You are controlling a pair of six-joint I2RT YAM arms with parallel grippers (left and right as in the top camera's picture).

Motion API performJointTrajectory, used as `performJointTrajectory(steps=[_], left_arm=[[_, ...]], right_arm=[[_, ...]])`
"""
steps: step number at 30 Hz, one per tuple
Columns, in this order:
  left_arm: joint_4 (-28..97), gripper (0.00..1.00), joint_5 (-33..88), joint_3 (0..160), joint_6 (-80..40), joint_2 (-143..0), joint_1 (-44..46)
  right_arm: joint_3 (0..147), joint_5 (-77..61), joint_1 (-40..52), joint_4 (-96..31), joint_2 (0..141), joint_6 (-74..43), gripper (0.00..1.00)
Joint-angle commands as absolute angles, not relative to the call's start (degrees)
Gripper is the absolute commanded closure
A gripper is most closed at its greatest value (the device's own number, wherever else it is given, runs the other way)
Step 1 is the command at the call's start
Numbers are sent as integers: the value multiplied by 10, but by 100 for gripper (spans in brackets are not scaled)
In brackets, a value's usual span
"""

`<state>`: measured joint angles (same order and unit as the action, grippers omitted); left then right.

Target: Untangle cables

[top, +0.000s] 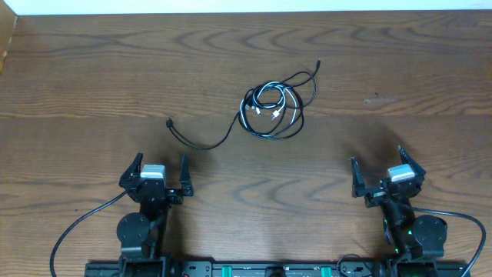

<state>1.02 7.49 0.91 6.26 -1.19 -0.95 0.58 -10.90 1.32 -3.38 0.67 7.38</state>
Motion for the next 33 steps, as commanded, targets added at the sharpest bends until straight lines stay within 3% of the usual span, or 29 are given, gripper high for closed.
performJointTrajectory(steps=[1,33], left_arm=[[34,0,81,2,69,-14,-9],[-9,0,116,2,83,-14,-9]], right_arm=[[3,-109,15,-34,3,78,1],[17,-122,15,-23,3,71,1]])
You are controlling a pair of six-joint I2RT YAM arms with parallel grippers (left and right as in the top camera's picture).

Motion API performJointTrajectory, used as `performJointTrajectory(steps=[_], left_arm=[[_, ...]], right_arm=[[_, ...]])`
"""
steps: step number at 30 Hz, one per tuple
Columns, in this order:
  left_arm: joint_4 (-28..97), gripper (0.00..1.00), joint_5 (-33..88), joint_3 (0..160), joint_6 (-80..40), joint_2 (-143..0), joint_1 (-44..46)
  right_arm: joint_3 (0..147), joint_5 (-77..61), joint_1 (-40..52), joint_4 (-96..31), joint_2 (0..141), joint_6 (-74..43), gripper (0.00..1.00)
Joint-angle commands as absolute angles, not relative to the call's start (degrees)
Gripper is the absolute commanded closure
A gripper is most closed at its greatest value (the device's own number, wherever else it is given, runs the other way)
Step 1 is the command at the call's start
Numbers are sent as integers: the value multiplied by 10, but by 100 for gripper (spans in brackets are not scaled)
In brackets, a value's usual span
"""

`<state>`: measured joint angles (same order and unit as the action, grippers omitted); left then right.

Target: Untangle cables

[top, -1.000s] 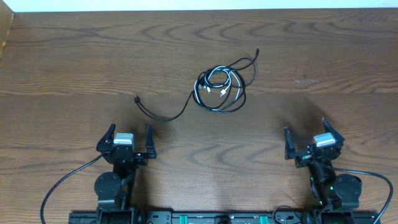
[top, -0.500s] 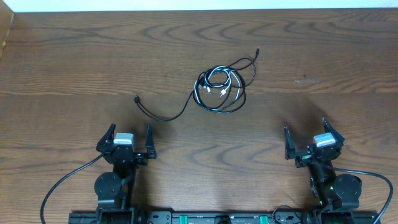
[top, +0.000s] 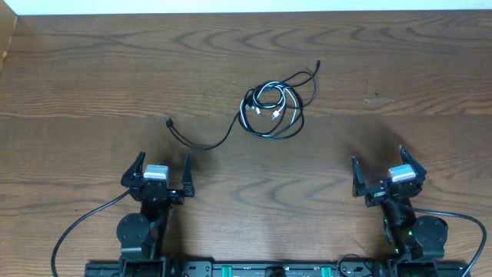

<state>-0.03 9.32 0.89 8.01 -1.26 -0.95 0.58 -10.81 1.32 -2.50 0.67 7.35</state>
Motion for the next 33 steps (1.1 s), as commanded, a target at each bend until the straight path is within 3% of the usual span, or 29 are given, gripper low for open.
performJointTrajectory(steps=[1,9,17,25,33], left_arm=[[-21,0,116,4,83,-14,-9],[-25,0,113,29,83,-14,-9],[-8,0,113,86,83,-58,-9],[49,0,114,266,83,-297,-9],[215,0,141,518,83,-555,-9]], right_arm=[[22,-122,15,-24,3,71,1],[95,-123,15,-40,48,71,1],[244,-124,15,-86,213,71,1],[435,-172,16,-208,432,71,1],[590,-165,64,-332,600,72,1]])
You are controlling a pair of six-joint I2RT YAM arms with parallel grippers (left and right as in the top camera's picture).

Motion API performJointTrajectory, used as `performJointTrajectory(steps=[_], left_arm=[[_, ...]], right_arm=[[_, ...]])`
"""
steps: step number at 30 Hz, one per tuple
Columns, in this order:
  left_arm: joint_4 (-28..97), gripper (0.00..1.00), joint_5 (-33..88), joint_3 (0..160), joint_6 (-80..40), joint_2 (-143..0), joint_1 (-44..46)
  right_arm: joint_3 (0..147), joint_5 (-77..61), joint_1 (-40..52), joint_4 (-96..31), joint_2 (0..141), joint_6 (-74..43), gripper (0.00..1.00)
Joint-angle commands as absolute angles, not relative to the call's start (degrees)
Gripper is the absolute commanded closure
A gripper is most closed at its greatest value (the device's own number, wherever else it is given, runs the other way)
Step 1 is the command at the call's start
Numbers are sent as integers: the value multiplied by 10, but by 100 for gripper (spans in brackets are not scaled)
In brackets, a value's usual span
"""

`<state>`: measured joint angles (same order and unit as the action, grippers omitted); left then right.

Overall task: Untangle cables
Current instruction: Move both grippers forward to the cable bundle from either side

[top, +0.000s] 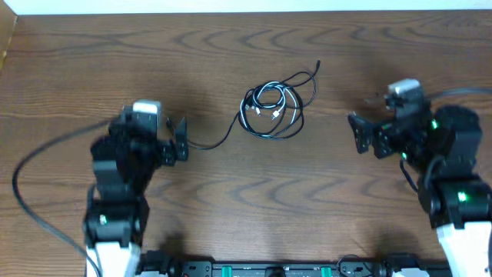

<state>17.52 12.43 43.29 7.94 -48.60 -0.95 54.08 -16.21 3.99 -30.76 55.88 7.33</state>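
A knot of black cables (pixel 270 108) lies coiled on the wooden table (pixel 246 208), with small white plugs inside the loops. One tail runs up right to a plug (pixel 317 65). Another tail (pixel 219 138) curves left and ends under the right finger (pixel 181 138) of my left gripper (pixel 151 132), which hangs over that cable end and looks open with nothing held. My right gripper (pixel 403 123) hovers to the right of the knot, apart from it, its left finger (pixel 358 132) spread wide, open and empty. The far fingers of both are hidden by the arms.
The left arm's own grey cable (pixel 46 165) loops along the table's left side. A pale wall edge (pixel 246 6) borders the far side of the table. The arm bases (pixel 269 269) line the near edge.
Both arms have left their places near the front edge and reached forward. The left gripper now stands over the cable's left tail end, the right gripper beside the knot's right. The cables lie unchanged.
At both earlier moments the two grippers rested open near the front edge, the left one shifting only slightly. The cable knot lay untouched in the middle. Now both grippers flank the knot, open, the left over the left tail.
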Motion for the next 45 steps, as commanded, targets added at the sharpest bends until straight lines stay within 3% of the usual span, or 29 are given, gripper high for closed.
performJointTrajectory(steps=[1,13,18,28,30,32,35,45], left_arm=[[234,0,142,544,83,-579,-9],[445,0,142,806,83,-802,29],[442,0,145,813,83,-835,39],[443,1,225,812,30,-881,46],[412,11,220,812,-16,-917,53],[389,16,199,812,-58,-947,60],[361,21,185,812,-104,-1004,71],[379,39,178,812,-214,-1090,131]], right_arm=[[604,-160,72,-344,616,71,1],[776,-160,117,-476,804,47,1],[830,-197,143,-493,876,48,1],[828,-301,159,-413,931,47,2],[828,-269,160,-407,936,24,12],[828,-227,162,-402,942,-29,17],[828,-194,162,-399,954,-82,21],[828,-163,162,-400,978,-104,29]])
